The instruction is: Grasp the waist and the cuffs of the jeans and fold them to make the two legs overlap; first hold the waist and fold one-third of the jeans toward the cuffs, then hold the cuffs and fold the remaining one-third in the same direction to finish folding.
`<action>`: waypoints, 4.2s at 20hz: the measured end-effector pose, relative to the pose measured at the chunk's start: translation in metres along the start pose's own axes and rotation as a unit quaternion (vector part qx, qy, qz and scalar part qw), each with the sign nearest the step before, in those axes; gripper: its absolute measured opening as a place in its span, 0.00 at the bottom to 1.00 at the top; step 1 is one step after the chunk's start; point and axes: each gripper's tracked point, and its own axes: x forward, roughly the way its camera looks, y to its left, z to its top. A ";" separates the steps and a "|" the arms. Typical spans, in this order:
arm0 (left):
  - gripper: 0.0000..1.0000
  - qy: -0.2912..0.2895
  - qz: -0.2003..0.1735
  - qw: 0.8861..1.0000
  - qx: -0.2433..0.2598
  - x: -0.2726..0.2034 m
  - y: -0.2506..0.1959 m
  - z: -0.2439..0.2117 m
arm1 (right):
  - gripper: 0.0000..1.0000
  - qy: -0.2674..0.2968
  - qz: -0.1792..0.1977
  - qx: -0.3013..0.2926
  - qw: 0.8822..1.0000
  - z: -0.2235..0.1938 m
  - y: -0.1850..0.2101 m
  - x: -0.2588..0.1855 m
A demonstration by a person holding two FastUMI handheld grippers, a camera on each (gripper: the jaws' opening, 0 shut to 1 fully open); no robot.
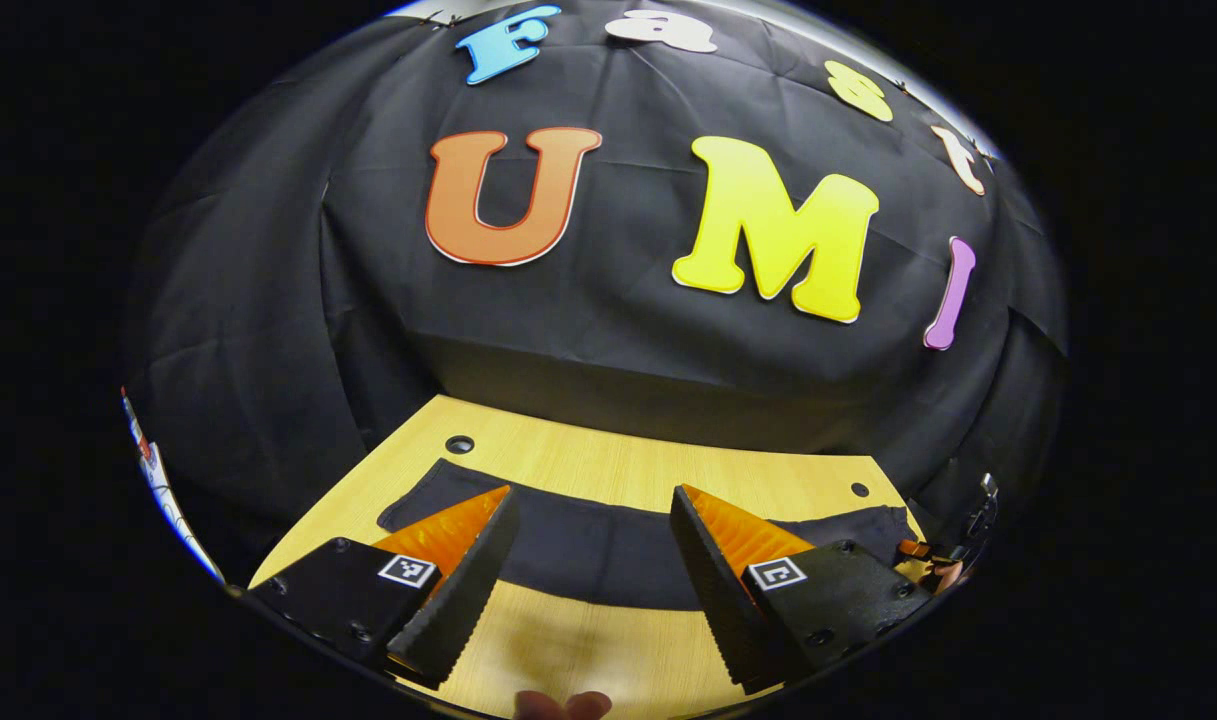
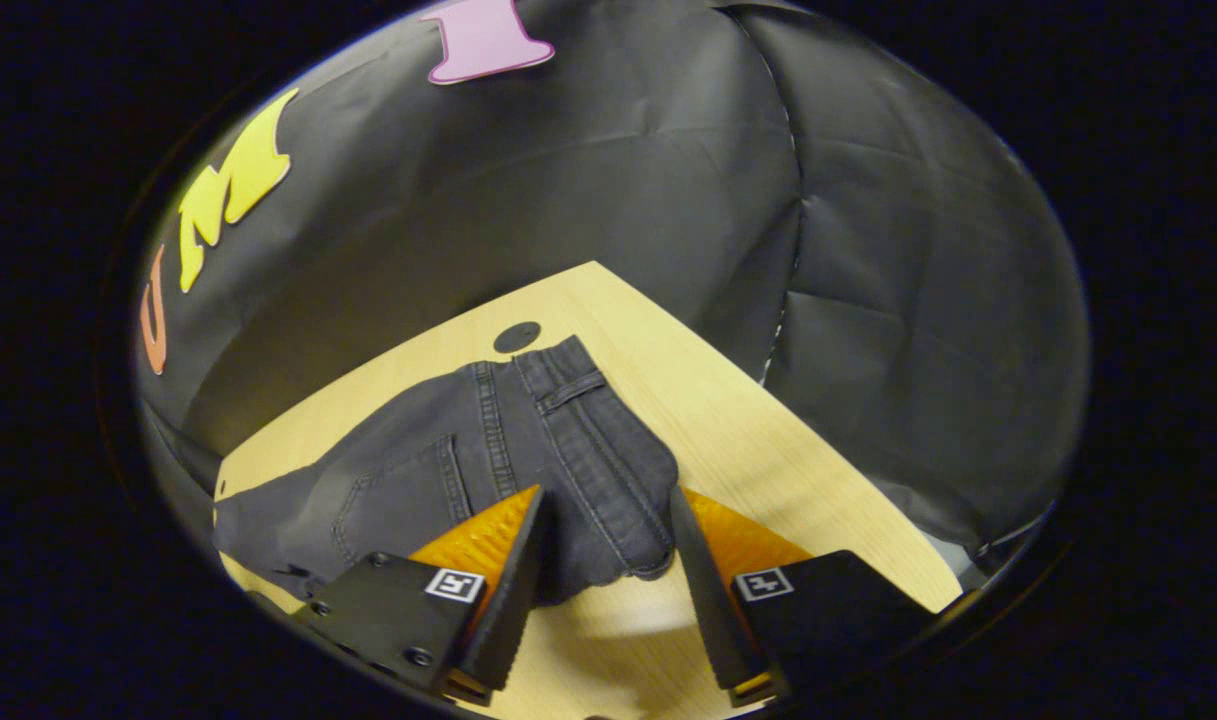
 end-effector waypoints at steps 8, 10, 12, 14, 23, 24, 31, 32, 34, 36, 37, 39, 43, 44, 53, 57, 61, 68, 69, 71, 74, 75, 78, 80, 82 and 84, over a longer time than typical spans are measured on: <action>0.97 -0.007 0.022 1.000 -0.021 -0.012 0.034 -0.001 | 0.04 -0.004 -0.041 -0.052 0.998 0.012 0.003 -0.013; 0.98 -0.017 0.029 0.999 -0.021 -0.019 0.045 0.004 | 0.04 -0.023 -0.041 -0.061 0.997 0.030 0.014 -0.032; 0.98 -0.034 0.034 0.999 -0.011 -0.025 0.057 0.010 | 0.03 -0.049 -0.030 -0.076 0.995 0.047 0.031 -0.062; 0.98 -0.052 0.038 0.998 -0.002 -0.034 0.070 0.016 | 0.03 -0.084 -0.014 -0.089 0.992 0.069 0.052 -0.107; 0.97 -0.115 0.067 0.991 -0.012 -0.063 0.140 0.027 | 0.02 -0.167 0.141 -0.230 0.948 0.082 0.193 -0.320; 0.97 -0.125 0.069 0.990 -0.009 -0.066 0.147 0.030 | 0.02 -0.163 0.156 -0.239 0.944 0.082 0.194 -0.320; 0.97 -0.129 0.104 0.986 -0.012 -0.094 0.206 0.019 | 0.02 -0.093 0.208 -0.310 0.923 0.052 0.197 -0.339; 0.97 -0.128 0.109 0.986 -0.015 -0.096 0.214 0.017 | 0.00 -0.079 0.210 -0.319 0.921 0.052 0.191 -0.344; 0.97 -0.125 0.115 0.985 -0.023 -0.099 0.227 0.009 | 0.02 -0.056 0.206 -0.333 0.918 0.049 0.187 -0.337; 0.97 -0.119 0.122 0.985 -0.032 -0.098 0.239 0.002 | 0.02 -0.039 0.200 -0.344 0.917 0.044 0.182 -0.332; 0.97 -0.117 0.126 0.985 -0.035 -0.098 0.246 -0.001 | 0.02 -0.033 0.196 -0.355 0.913 0.043 0.178 -0.333; 0.97 -0.112 0.129 0.984 -0.045 -0.094 0.253 -0.006 | 0.02 -0.018 0.185 -0.379 0.906 0.042 0.169 -0.326; 0.97 -0.093 0.110 0.987 -0.069 -0.080 0.256 -0.021 | 0.24 0.043 0.209 -0.377 0.901 0.014 0.168 -0.337; 0.97 -0.085 0.104 0.988 -0.076 -0.074 0.255 -0.025 | 0.29 0.042 0.216 -0.379 0.899 0.009 0.173 -0.338; 0.97 -0.097 0.043 0.986 -0.129 -0.018 0.260 -0.036 | 0.99 -0.059 0.297 -0.341 0.890 0.123 0.159 -0.470; 0.97 -0.026 0.006 0.969 -0.244 0.032 0.251 -0.074 | 0.99 -0.086 0.286 -0.330 0.896 0.184 0.118 -0.522; 0.98 0.042 -0.014 0.910 -0.412 0.085 0.243 -0.120 | 0.99 -0.108 0.253 -0.325 0.905 0.229 0.078 -0.548; 0.97 0.077 0.001 0.842 -0.533 0.138 0.262 -0.154 | 0.99 -0.096 0.197 -0.312 0.924 0.248 0.023 -0.543; 0.97 0.083 -0.001 0.839 -0.538 0.143 0.262 -0.156 | 0.99 -0.093 0.192 -0.307 0.928 0.249 0.017 -0.543; 1.00 0.076 -0.007 0.830 -0.552 0.148 0.261 -0.152 | 0.99 -0.102 0.176 -0.295 0.934 0.259 0.008 -0.540; 0.93 0.074 -0.004 0.825 -0.560 0.165 0.262 -0.147 | 0.99 -0.111 0.163 -0.289 0.937 0.268 0.004 -0.538; 0.92 0.071 -0.008 0.821 -0.566 0.170 0.260 -0.144 | 0.99 -0.111 0.161 -0.296 0.935 0.267 0.003 -0.539; 0.92 0.053 -0.019 0.820 -0.569 0.187 0.261 -0.135 | 0.99 -0.115 0.165 -0.318 0.927 0.266 0.008 -0.543; 0.92 0.033 -0.026 0.822 -0.569 0.196 0.259 -0.129 | 0.99 -0.105 0.165 -0.321 0.927 0.259 0.006 -0.541; 0.87 0.033 -0.016 0.827 -0.561 0.203 0.261 -0.134 | 0.99 -0.097 0.160 -0.313 0.931 0.258 0.001 -0.540; 0.78 0.036 -0.005 0.832 -0.553 0.207 0.265 -0.140 | 0.99 -0.099 0.155 -0.300 0.936 0.261 -0.006 -0.544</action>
